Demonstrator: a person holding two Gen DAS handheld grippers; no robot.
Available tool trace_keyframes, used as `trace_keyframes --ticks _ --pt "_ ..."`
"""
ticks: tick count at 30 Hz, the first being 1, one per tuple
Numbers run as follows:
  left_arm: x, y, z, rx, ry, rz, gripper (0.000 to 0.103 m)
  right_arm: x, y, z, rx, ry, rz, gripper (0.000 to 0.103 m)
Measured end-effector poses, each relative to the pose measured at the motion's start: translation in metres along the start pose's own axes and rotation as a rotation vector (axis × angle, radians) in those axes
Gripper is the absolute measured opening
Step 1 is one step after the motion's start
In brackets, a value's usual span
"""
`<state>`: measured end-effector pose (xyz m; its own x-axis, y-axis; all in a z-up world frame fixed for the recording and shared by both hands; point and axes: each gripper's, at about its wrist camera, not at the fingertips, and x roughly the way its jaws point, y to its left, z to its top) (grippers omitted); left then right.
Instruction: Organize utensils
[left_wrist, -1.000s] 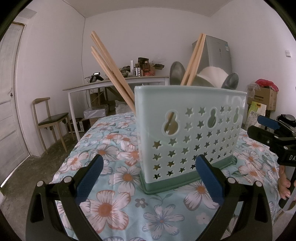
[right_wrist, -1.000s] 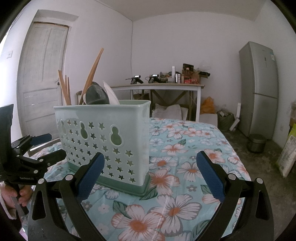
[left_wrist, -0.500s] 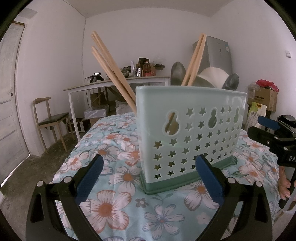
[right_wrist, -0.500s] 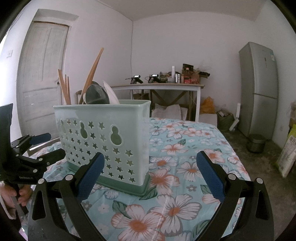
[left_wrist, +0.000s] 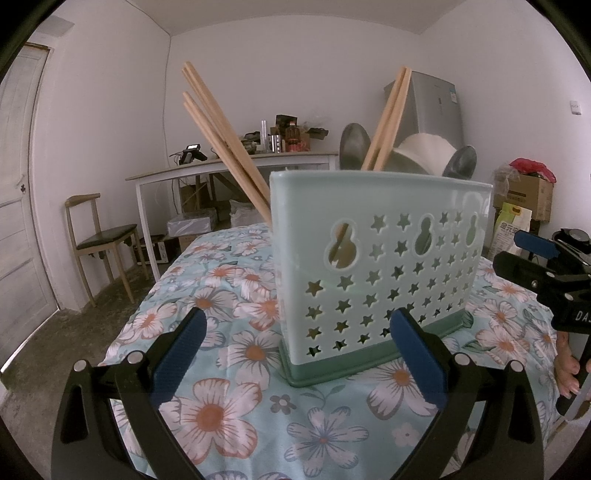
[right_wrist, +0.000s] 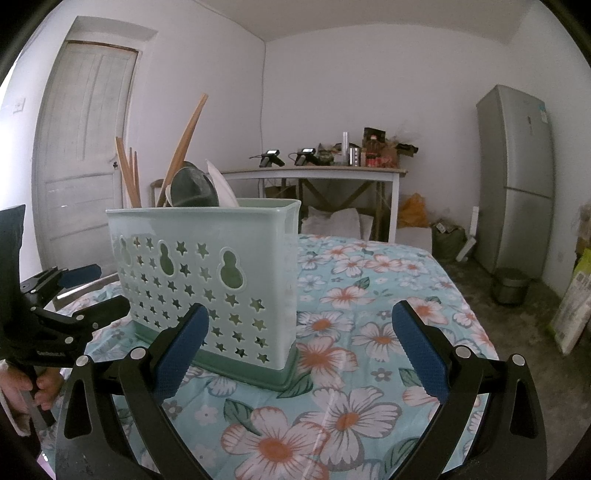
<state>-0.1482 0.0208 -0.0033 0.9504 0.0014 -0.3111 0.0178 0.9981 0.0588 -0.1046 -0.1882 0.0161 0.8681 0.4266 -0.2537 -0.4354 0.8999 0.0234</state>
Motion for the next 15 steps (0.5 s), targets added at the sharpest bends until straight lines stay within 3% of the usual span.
trace_keyframes --ticks 15 --pt "0.0003 0.0003 0.0003 0.0 0.0 0.0 0.098 0.0011 -0.0001 0.0002 -0.002 0.001 0.0 0.095"
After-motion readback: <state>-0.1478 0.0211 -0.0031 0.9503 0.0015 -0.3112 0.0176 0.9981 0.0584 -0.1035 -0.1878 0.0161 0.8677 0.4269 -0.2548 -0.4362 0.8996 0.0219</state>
